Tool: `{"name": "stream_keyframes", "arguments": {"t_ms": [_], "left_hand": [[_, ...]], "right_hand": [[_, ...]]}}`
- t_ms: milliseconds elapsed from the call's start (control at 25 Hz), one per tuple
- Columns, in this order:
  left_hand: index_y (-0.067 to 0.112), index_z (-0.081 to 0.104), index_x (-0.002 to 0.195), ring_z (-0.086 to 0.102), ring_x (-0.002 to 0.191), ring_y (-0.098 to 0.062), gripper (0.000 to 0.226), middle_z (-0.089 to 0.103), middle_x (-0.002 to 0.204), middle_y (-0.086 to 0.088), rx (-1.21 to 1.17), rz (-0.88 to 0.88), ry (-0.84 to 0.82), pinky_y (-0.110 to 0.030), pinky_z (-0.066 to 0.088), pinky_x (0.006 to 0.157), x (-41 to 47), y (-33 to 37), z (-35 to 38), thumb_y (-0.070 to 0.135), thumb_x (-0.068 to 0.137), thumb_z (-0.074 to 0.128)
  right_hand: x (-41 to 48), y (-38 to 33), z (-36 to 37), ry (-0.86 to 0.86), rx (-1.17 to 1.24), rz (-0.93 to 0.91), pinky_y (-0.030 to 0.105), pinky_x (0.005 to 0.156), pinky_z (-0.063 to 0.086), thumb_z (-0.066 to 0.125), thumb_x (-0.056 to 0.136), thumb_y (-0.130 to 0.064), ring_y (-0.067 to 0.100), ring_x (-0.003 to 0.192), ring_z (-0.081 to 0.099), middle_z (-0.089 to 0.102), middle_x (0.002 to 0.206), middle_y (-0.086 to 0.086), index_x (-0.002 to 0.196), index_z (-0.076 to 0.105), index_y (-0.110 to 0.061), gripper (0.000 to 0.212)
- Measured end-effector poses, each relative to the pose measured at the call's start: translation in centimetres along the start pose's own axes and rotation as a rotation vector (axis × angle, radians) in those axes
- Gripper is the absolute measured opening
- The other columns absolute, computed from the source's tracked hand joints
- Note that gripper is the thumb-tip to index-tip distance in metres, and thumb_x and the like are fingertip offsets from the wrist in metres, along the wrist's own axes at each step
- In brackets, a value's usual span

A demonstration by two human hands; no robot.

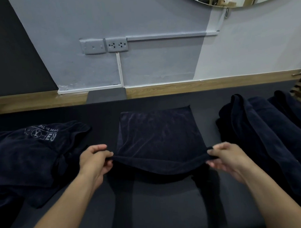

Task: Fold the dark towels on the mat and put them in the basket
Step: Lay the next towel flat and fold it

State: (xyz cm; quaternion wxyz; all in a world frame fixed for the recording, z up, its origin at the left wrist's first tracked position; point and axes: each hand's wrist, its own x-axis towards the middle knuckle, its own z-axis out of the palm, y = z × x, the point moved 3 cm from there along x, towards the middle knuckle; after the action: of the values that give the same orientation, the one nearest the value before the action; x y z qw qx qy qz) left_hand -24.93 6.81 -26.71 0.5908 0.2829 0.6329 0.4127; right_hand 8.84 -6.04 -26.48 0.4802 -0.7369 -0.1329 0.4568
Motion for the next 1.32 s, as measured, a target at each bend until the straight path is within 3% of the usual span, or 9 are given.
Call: {"name": "stream_keyframes", "arguments": {"t_ms": [160, 320, 520, 640, 760, 880, 1000, 1120, 1320], "left_hand": [[0.004, 0.061, 0.087, 0.058, 0.078, -0.022, 0.021, 0.056, 0.085, -0.012, -0.079, 0.149, -0.035, -0.027, 0.060, 0.054, 1.0, 6.7, 3.2, -0.016, 0.089, 0.055], [0.016, 0.058, 0.077, 0.059, 0.074, -0.025, 0.037, 0.058, 0.087, -0.011, -0.002, 0.362, -0.019, -0.030, 0.057, 0.053, 3.7, 17.9, 7.3, -0.019, 0.086, 0.047], [0.016, 0.060, 0.076, 0.058, 0.066, -0.019, 0.039, 0.057, 0.073, -0.005, -0.292, 0.650, 0.086, -0.034, 0.061, 0.065, -0.2, 30.6, 9.0, -0.016, 0.080, 0.040], [0.017, 0.062, 0.073, 0.059, 0.070, -0.017, 0.037, 0.061, 0.079, -0.005, -0.402, 0.743, 0.103, -0.029, 0.058, 0.065, -3.8, 32.0, 7.5, -0.014, 0.078, 0.043], [0.020, 0.064, 0.070, 0.061, 0.077, -0.012, 0.038, 0.064, 0.079, 0.000, -0.325, 0.765, 0.161, -0.025, 0.056, 0.070, -5.2, 27.9, 5.2, -0.012, 0.081, 0.046], [0.020, 0.065, 0.069, 0.059, 0.076, -0.009, 0.040, 0.065, 0.078, 0.002, -0.156, 0.696, 0.222, -0.028, 0.051, 0.076, -3.7, 19.5, 2.7, -0.013, 0.082, 0.047], [0.015, 0.067, 0.071, 0.059, 0.078, -0.019, 0.038, 0.067, 0.078, -0.004, 0.143, 0.432, 0.151, -0.030, 0.047, 0.071, -0.5, 7.1, -0.3, -0.015, 0.084, 0.048], [0.008, 0.069, 0.077, 0.061, 0.079, -0.023, 0.033, 0.070, 0.087, -0.013, 0.401, 0.138, 0.020, -0.028, 0.046, 0.059, 0.7, -3.3, -3.9, -0.016, 0.087, 0.049], [0.006, 0.071, 0.085, 0.061, 0.079, -0.020, 0.027, 0.068, 0.088, -0.013, 0.691, 0.085, -0.144, -0.030, 0.052, 0.057, -0.6, -5.2, -6.2, -0.013, 0.086, 0.053]], "right_hand": [[2.1, -7.1, 2.2, -0.022, 0.331, -0.132, 0.026, 0.054, 0.055, 0.055, 0.090, 0.011, 0.020, 0.070, 0.058, 0.058, 0.086, 0.012, 0.102, 0.053, -0.015, 0.028], [3.8, -18.8, 4.5, -0.073, 0.504, -0.296, 0.035, 0.068, 0.050, 0.050, 0.093, 0.007, 0.020, 0.075, 0.060, 0.059, 0.089, 0.008, 0.098, 0.050, -0.021, 0.029], [0.6, -30.5, 5.2, -0.153, 0.654, -0.541, 0.046, 0.085, 0.056, 0.050, 0.092, 0.004, 0.026, 0.101, 0.064, 0.058, 0.112, 0.011, 0.124, 0.056, -0.015, 0.038], [-2.6, -32.2, 5.1, -0.211, 0.744, -0.605, 0.047, 0.086, 0.058, 0.052, 0.090, 0.002, 0.028, 0.105, 0.062, 0.055, 0.118, 0.013, 0.122, 0.058, -0.013, 0.036], [-3.5, -28.5, 4.9, -0.206, 0.713, -0.574, 0.043, 0.083, 0.059, 0.054, 0.090, -0.001, 0.027, 0.099, 0.061, 0.056, 0.110, 0.011, 0.111, 0.058, -0.010, 0.024], [-1.9, -20.3, 5.0, -0.128, 0.547, -0.470, 0.032, 0.063, 0.054, 0.047, 0.088, 0.002, 0.021, 0.080, 0.056, 0.054, 0.090, 0.007, 0.094, 0.060, -0.015, 0.022], [0.9, -8.2, 3.9, -0.024, 0.243, -0.258, 0.029, 0.055, 0.048, 0.048, 0.087, 0.009, 0.020, 0.070, 0.055, 0.057, 0.087, 0.010, 0.085, 0.059, -0.016, 0.027], [3.0, 2.6, 1.9, 0.001, -0.124, -0.010, 0.031, 0.055, 0.049, 0.055, 0.086, 0.012, 0.022, 0.070, 0.058, 0.062, 0.092, 0.013, 0.095, 0.059, -0.009, 0.024], [2.1, 5.3, 0.5, -0.067, -0.504, 0.062, 0.026, 0.046, 0.048, 0.059, 0.084, 0.006, 0.022, 0.055, 0.061, 0.065, 0.085, 0.014, 0.095, 0.050, -0.013, 0.024]]}}
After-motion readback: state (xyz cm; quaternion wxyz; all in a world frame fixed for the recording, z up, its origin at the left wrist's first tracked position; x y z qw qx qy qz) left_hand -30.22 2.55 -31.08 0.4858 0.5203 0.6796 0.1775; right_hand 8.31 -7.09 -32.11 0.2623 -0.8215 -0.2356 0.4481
